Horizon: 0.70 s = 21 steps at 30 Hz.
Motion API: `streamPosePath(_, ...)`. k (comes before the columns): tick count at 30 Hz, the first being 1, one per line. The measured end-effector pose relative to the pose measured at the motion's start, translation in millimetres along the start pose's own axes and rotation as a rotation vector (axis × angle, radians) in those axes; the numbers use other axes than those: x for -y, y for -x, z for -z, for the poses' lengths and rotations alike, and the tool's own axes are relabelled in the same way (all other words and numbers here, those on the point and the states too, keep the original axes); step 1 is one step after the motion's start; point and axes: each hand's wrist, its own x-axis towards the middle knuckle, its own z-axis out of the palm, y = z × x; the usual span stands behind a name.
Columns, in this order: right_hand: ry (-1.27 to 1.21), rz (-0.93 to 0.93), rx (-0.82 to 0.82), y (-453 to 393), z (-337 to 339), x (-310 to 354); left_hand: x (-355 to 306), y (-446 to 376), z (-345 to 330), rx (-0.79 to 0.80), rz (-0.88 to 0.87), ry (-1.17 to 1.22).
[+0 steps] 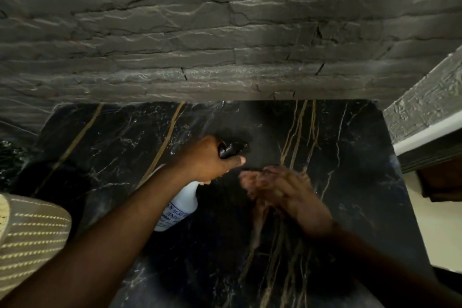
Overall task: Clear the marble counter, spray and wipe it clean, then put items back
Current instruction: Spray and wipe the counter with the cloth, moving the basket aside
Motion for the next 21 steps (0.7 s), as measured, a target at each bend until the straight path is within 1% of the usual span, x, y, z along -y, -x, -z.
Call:
streamPosePath(1,0.041,-0.062,-0.069,0.2,11.1,-17.7,3.7,4.9,0.2,0.028,0.015,0.022)
streamPosePath(3,0.226,-0.295,-0.225,-28.2,21.3,-43.4,13.6,13.8,-2.9,0.054,0.045,0.06)
streamPosePath(4,0.263,-0.417,-0.301,-49.4,17.6,-44.7,18.1,17.1,-5.9,0.078,0.064,0.056)
streamPosePath(5,0.244,-0.518,-0.345,-69.5,10.6,-33.7,21.1,20.1,-9.5,0.114,0.083,0.035)
streamPosePath(6,0.223,-0.565,-0.367,-85.5,-1.5,-16.9,23.2,22.6,-12.9,0.149,0.102,0.012)
streamPosePath(7,0.181,-0.537,-0.364,-96.0,-15.6,4.9,24.4,23.9,-16.5,0.171,0.116,-0.005)
streamPosePath(8,0.126,-0.451,-0.337,-95.7,-30.6,27.4,23.2,25.2,-18.7,0.174,0.114,-0.014)
streamPosePath(10,0.072,-0.217,-0.202,-61.5,-58.9,63.3,18.6,28.7,-21.9,0.147,0.082,-0.004)
streamPosePath(12,0.079,-0.02,-0.093,-11.3,-59.7,66.0,18.0,33.8,-23.3,0.094,0.056,0.0)
streamPosePath(13,0.063,0.031,-0.082,7.0,-51.1,54.4,18.9,36.6,-23.4,0.08,0.051,0.003)
streamPosePath(14,0.101,0.035,-0.116,19.4,-40.1,39.6,20.9,40.8,-25.0,0.081,0.058,0.024)
streamPosePath(15,0.162,-0.018,-0.164,22.7,-28.8,23.3,22.6,45.4,-26.9,0.085,0.069,0.053)
streamPosePath(17,0.276,-0.196,-0.264,3.4,-8.3,2.8,25.7,53.3,-32.4,0.088,0.093,0.11)
streamPosePath(18,0.282,-0.314,-0.294,-15.1,-6.3,2.7,26.1,56.2,-35.5,0.089,0.103,0.129)
streamPosePath(19,0.253,-0.419,-0.291,-32.8,-10.6,13.9,25.2,58.9,-38.8,0.09,0.113,0.144)
streamPosePath(20,0.211,-0.485,-0.268,-43.6,-20.5,32.3,24.6,60.7,-42.1,0.088,0.12,0.161)
streamPosePath(21,0.18,-0.488,-0.248,-44.5,-34.4,52.1,23.0,63.2,-45.1,0.082,0.128,0.178)
